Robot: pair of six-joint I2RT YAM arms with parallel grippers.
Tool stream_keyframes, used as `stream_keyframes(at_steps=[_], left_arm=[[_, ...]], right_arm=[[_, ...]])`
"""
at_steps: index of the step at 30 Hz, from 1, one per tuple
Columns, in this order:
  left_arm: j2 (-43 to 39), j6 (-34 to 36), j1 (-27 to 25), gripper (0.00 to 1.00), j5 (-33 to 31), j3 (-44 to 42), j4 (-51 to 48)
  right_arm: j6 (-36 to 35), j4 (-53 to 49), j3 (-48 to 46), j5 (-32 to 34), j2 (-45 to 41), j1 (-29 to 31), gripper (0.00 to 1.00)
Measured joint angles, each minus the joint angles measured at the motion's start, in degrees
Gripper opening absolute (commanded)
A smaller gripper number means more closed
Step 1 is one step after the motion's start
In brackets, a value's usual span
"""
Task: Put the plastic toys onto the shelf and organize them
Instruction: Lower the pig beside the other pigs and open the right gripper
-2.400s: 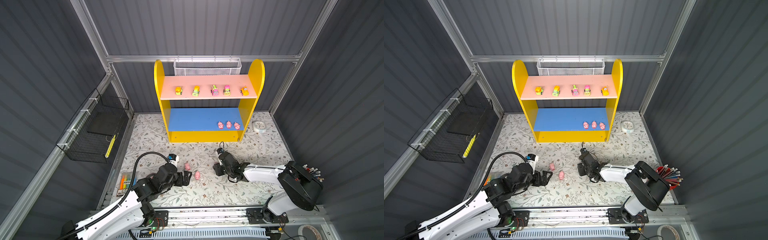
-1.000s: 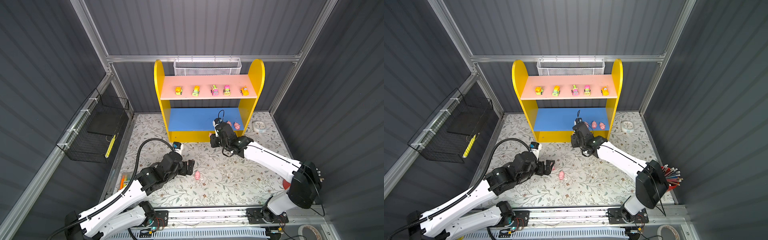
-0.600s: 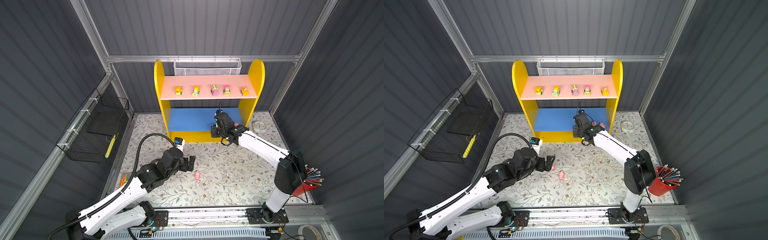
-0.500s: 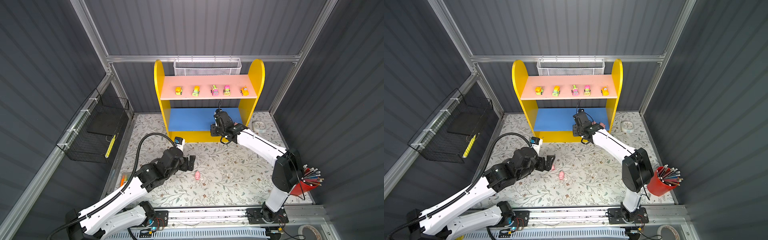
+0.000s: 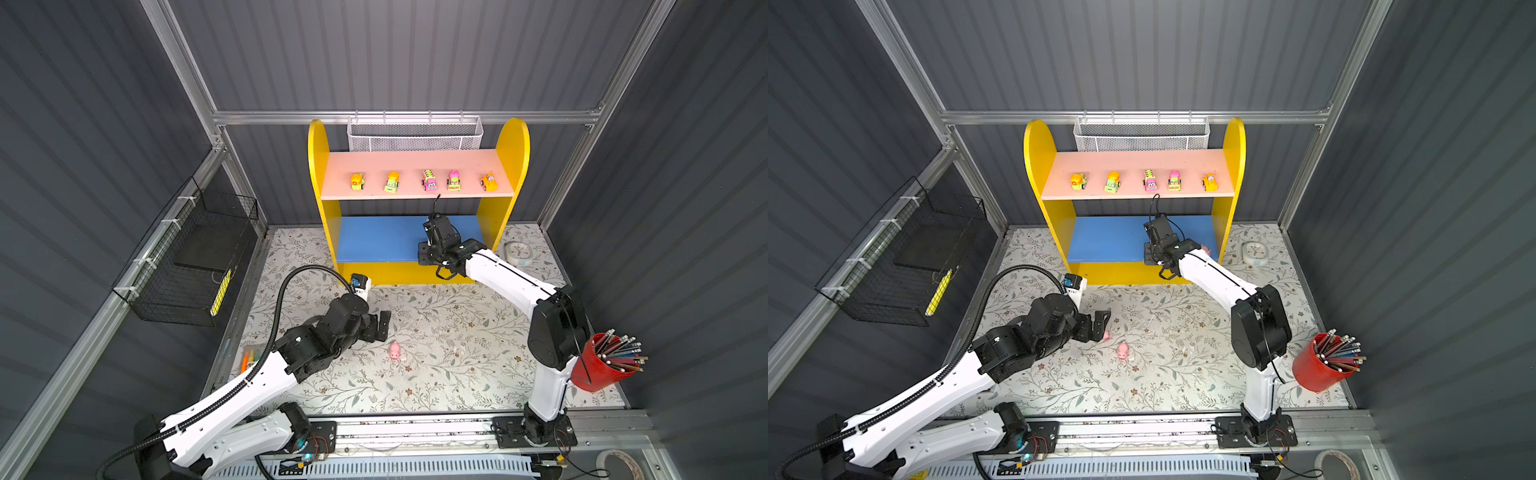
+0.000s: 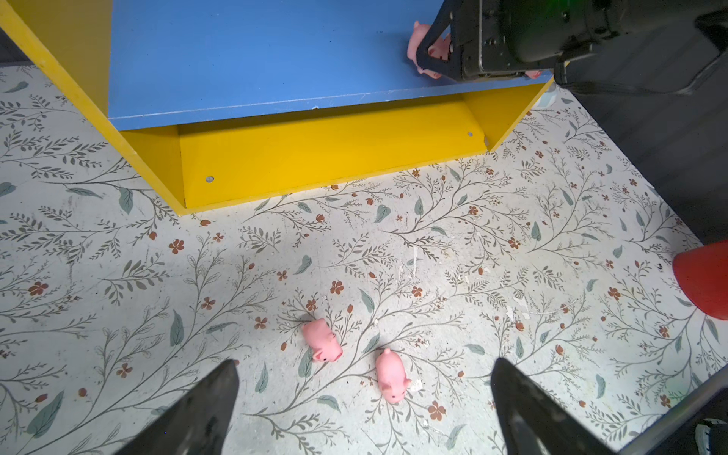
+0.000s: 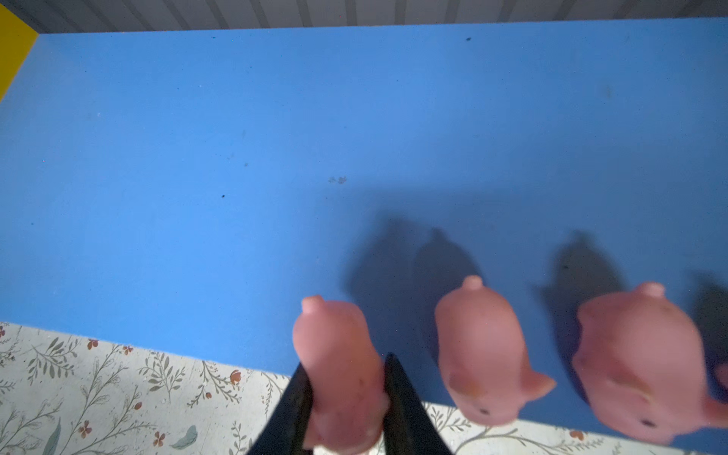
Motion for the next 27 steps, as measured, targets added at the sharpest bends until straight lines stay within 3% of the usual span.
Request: stream_keyframes(at_steps=[18, 27], left_arm=[[0.4, 0.0, 0.0, 1.00, -0.2, 0.0, 0.0], [0.4, 0.0, 0.0, 1.00, -0.4, 0.0, 0.0]], right_arm=[[0.6, 0.1, 0.5, -0.8, 1.6, -0.9, 0.36], [0.9, 0.0, 1.1, -1.2, 1.7, -0.9, 0.50]])
